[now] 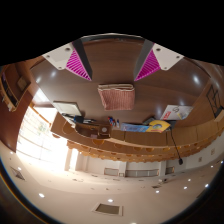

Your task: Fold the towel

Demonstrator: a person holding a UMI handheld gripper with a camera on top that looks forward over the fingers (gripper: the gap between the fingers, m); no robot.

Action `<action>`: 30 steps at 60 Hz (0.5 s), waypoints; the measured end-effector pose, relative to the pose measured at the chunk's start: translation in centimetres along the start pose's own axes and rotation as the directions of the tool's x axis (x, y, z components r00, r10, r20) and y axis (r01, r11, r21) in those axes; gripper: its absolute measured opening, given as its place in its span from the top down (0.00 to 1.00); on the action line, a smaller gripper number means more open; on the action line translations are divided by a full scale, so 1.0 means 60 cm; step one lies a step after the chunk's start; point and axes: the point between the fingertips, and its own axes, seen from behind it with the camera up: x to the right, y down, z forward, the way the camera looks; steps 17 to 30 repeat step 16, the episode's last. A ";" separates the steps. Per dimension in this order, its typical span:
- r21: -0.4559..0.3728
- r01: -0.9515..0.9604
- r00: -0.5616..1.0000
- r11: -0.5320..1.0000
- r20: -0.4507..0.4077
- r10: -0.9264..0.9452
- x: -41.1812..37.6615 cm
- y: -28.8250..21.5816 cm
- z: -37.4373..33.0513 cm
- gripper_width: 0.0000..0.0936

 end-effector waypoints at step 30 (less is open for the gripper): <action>0.031 0.011 1.000 0.999 0.006 -0.012 -0.027 0.002 -0.057 0.09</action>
